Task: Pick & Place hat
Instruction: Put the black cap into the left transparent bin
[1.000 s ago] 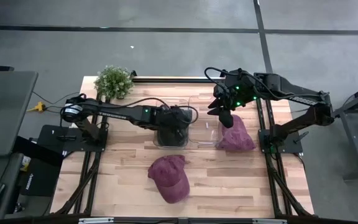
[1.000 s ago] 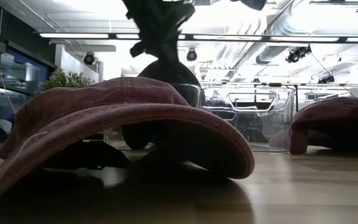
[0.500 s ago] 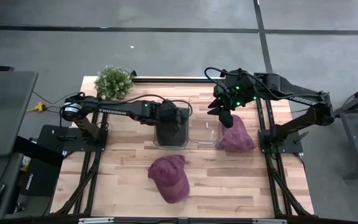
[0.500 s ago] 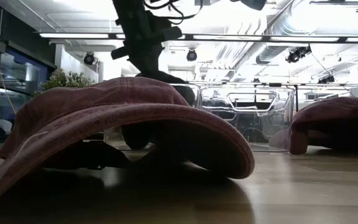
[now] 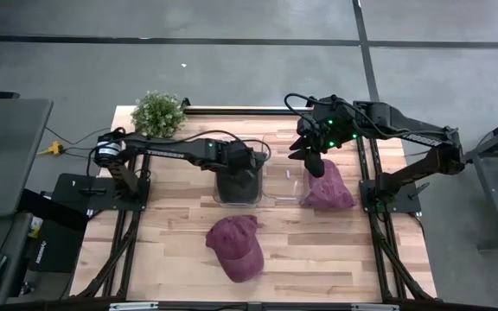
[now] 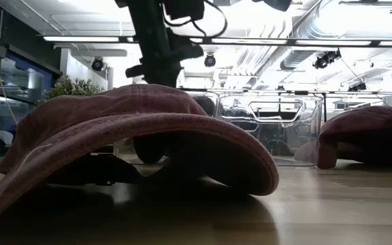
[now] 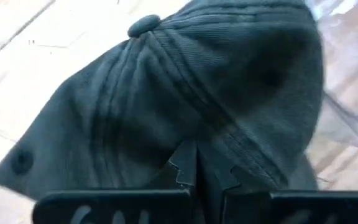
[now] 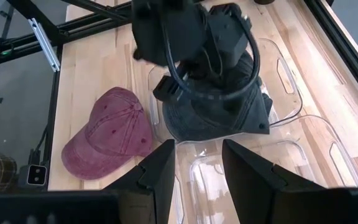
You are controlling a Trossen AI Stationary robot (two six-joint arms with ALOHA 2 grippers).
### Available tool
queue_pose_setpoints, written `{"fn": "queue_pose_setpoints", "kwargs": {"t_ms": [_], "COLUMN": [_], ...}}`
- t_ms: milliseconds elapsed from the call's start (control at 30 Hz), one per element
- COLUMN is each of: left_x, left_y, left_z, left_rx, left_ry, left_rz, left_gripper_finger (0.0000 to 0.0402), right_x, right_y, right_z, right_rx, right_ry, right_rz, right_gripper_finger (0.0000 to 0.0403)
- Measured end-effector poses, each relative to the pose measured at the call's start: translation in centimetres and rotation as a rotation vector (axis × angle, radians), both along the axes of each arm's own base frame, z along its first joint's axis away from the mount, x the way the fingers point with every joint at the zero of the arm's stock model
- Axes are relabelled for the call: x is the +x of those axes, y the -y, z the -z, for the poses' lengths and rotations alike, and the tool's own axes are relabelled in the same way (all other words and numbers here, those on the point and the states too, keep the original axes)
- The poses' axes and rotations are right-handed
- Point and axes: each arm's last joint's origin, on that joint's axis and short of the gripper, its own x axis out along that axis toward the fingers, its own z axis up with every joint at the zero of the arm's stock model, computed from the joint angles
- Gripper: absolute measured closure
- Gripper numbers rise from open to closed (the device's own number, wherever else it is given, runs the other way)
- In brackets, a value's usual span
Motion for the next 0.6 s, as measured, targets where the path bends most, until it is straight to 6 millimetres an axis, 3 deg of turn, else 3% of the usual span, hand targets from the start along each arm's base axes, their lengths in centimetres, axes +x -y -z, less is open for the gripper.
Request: {"fn": "queue_pose_setpoints", "kwargs": {"t_ms": [200,500,600], "left_x": [0.4,-2.1,-3.8], "left_y": [-0.1,-0.1,0.0], "left_z": [0.7,-3.5,-4.3], "left_rx": [0.063,0.070,0.049], "left_ry": [-0.017,0.095,0.046], "left_rz": [-0.028,-0.088,-0.133], "left_gripper_finger": [0.0401,0.0401,0.0401], "right_x": [0.0,0.0,0.0], "right_y": [0.0,0.0,0.0], "right_z": [0.0,0.0,0.0], "right_rx": [0.001,-0.002,-0.005], "right_ry": [0.000,0.000,-0.001], "right_rz": [0.001,0.003,0.006], "right_gripper_finger": [0.0274,0.0274,0.0274]}}
